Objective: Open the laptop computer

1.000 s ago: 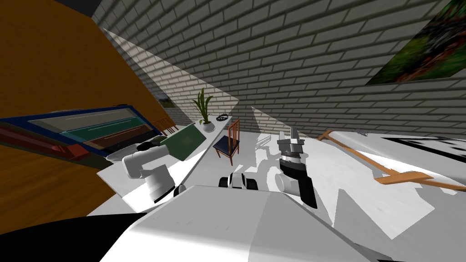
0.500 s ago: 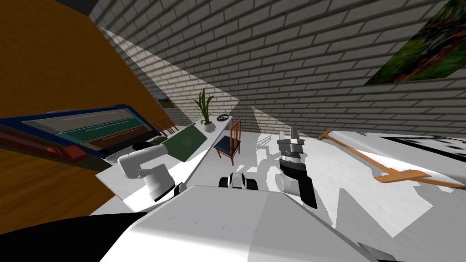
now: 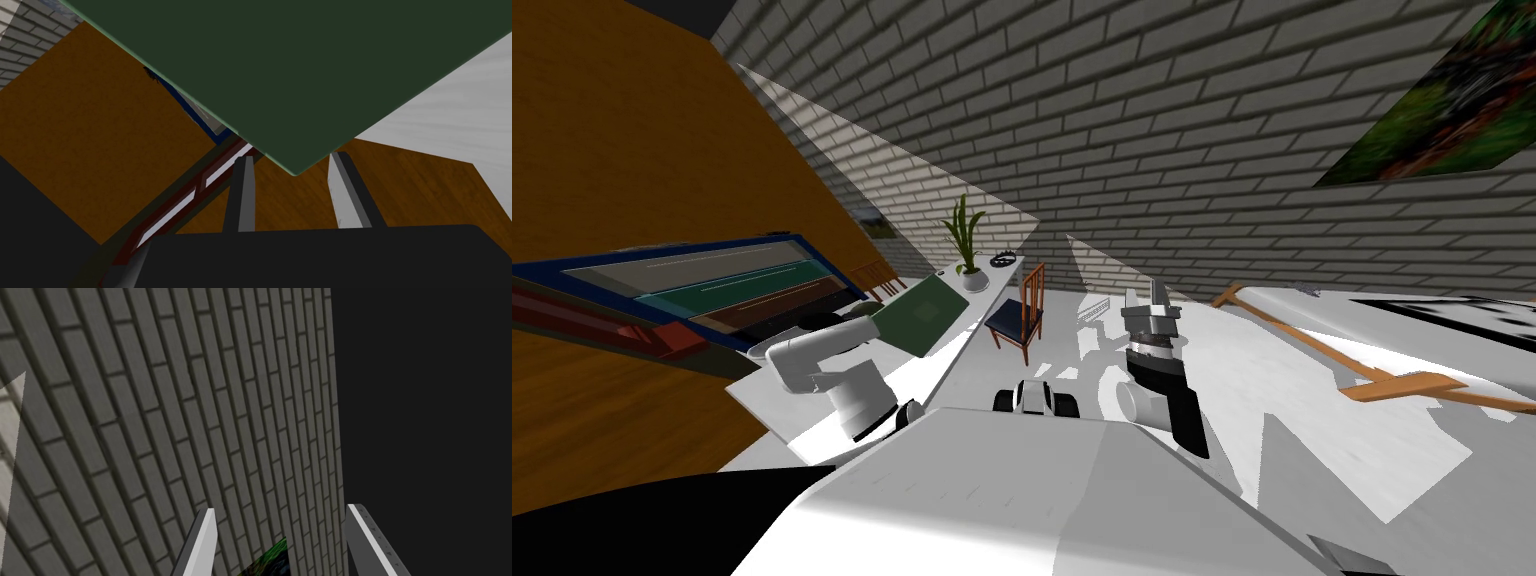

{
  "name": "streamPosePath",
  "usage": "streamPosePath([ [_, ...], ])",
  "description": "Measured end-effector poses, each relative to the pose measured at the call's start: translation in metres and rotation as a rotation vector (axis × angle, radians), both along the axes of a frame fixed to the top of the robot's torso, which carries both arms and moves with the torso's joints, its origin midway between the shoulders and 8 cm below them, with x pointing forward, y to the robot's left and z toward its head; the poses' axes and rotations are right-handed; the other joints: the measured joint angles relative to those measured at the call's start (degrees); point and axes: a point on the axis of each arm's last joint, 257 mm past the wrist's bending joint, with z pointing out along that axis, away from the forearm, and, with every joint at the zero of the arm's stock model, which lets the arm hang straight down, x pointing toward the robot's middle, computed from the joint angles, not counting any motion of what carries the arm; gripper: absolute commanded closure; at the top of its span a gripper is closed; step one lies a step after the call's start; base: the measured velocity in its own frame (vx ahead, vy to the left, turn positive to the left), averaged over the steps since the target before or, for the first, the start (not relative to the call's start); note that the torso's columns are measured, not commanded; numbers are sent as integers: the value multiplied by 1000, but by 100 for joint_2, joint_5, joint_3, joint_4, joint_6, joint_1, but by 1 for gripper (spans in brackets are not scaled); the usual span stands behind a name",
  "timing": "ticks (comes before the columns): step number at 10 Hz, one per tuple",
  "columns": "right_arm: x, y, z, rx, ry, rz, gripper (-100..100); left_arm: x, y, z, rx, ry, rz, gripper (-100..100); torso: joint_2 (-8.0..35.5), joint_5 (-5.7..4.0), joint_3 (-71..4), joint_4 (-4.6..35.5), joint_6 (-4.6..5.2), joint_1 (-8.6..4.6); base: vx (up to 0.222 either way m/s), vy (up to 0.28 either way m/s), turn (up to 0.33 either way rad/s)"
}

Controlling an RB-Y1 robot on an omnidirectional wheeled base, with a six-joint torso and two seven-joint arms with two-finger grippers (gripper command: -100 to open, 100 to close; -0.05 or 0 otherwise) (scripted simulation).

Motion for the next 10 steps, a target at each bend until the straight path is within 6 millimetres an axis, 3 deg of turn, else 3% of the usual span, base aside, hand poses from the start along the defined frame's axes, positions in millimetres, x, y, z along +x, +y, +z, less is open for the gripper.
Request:
streamPosePath([
  [10, 0, 0, 0, 0, 0, 0, 0, -5, -16, -4, -90, 14, 8, 100, 1, -31, -5, 16, -4, -1, 5, 43, -10],
])
